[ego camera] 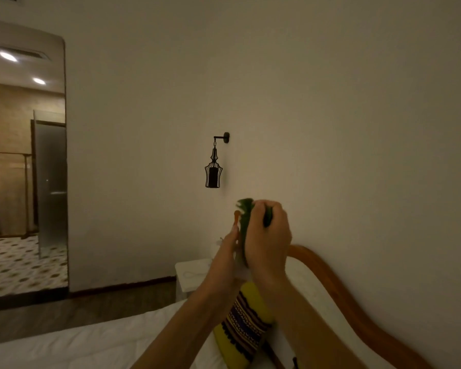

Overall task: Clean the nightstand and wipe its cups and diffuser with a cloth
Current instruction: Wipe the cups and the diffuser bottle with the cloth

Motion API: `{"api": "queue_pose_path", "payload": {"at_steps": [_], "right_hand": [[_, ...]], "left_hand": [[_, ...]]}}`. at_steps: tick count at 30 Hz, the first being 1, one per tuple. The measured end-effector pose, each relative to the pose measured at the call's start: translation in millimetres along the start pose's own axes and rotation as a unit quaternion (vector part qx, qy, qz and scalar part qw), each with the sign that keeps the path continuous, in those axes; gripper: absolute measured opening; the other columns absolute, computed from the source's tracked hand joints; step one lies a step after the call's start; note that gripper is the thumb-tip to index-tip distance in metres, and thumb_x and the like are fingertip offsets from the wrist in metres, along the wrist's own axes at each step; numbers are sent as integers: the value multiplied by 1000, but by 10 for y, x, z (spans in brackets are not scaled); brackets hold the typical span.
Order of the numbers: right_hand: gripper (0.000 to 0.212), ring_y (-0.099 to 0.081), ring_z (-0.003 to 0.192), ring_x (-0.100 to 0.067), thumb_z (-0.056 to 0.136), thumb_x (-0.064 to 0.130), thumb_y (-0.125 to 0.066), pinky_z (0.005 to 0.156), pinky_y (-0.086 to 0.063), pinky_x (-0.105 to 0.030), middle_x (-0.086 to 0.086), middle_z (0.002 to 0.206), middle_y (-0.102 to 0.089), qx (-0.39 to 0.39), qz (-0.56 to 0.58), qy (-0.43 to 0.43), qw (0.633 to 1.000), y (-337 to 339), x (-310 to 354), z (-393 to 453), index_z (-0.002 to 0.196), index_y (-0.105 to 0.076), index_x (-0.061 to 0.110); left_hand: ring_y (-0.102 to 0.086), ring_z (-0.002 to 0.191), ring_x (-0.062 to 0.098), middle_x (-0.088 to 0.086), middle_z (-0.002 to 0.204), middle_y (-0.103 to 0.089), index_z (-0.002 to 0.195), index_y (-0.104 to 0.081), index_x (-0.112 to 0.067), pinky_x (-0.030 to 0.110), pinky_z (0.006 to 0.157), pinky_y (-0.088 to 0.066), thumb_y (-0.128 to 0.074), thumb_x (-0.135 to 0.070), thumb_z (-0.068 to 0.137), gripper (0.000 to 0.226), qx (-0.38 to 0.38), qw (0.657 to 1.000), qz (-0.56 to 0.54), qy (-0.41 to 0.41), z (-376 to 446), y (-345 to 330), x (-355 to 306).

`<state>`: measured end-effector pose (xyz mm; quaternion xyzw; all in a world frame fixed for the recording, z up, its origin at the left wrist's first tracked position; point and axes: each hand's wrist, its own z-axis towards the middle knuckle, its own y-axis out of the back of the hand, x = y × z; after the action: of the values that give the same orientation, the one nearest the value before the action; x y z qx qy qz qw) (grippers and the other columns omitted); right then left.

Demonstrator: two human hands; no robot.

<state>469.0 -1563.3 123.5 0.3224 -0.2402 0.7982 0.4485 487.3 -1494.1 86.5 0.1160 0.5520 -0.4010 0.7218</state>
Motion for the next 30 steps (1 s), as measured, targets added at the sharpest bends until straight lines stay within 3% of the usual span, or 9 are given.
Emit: {"api": "queue_pose_path", "payload": {"at_steps": [2, 5, 8, 11, 13, 19, 23, 28, 30], "right_hand": [[18, -62, 98, -17, 103, 30, -45, 91, -54, -41, 0, 102, -63, 8, -5, -48, 999, 43, 47, 232, 104, -61, 21], [16, -63, 95, -15, 103, 29, -48, 87, -56, -38, 3, 97, -65, 23, 16, -40, 999, 48, 124, 257, 100, -63, 23], [17, -63, 87, -10, 102, 29, -49, 81, -56, -37, 5, 92, -66, 42, 18, -1, 999, 94, 161, 81, 95, -63, 25], [18, -65, 82, -11, 103, 30, -47, 73, -58, -37, 4, 89, -66, 76, 21, 25, 997, 127, 146, -242, 95, -62, 24], [17, -65, 79, -9, 103, 29, -48, 70, -58, -36, 5, 86, -66, 80, 33, 32, 996, 161, 144, -403, 95, -62, 24], [16, -65, 85, -16, 103, 26, -49, 76, -59, -44, 1, 91, -66, 67, 20, 22, 997, 352, 167, -409, 98, -63, 20], [14, -67, 84, -15, 103, 27, -50, 73, -61, -44, 5, 90, -67, 60, 30, 12, 998, 381, 179, -436, 97, -63, 24], [17, -64, 85, -11, 103, 28, -49, 79, -60, -46, 11, 88, -63, 8, 20, -15, 1000, 381, 287, -99, 90, -58, 31], [17, -63, 87, -12, 103, 27, -49, 82, -60, -47, 12, 89, -61, -12, 37, -41, 998, 400, 344, 82, 89, -58, 32]], "left_hand": [[-69, 108, 18, 5, 119, -72, 123, -68, -30, 35, 82, -59, -30, -57, 102, 51, 25, 1000, 2, 19, -26, 49, -20], [-65, 112, 27, 7, 124, -68, 130, -62, -25, 48, 96, -54, -48, -57, 97, 49, 33, 999, 5, 5, -52, 106, -133], [-69, 92, 21, 9, 110, -70, 123, -66, -15, 33, 78, -58, -64, -55, 87, 53, 19, 1000, 0, -13, -66, 165, -200], [-68, 86, 28, 20, 103, -68, 121, -65, -4, 35, 70, -59, -73, -57, 78, 69, -22, 998, -53, -21, -55, 229, -237], [-68, 90, 34, 26, 107, -68, 120, -65, -3, 40, 74, -61, -75, -61, 70, 77, -59, 997, -47, -31, -47, 251, -264], [-72, 71, 19, 7, 85, -73, 112, -66, -15, 30, 60, -57, -72, -61, 69, 63, -83, 996, -7, -31, -139, 314, -231], [-72, 72, 19, 5, 86, -75, 111, -65, -15, 29, 60, -57, -67, -52, 80, 49, -96, 994, 22, -42, -194, 262, -216], [-74, 83, 26, 9, 95, -75, 106, -63, -21, 36, 66, -62, -72, -50, 84, 38, -30, 992, 104, -66, -301, 155, -173], [-74, 82, 22, 6, 94, -75, 105, -61, -24, 31, 65, -60, -71, -52, 83, 37, -24, 992, 111, -57, -334, 94, -135]]}}
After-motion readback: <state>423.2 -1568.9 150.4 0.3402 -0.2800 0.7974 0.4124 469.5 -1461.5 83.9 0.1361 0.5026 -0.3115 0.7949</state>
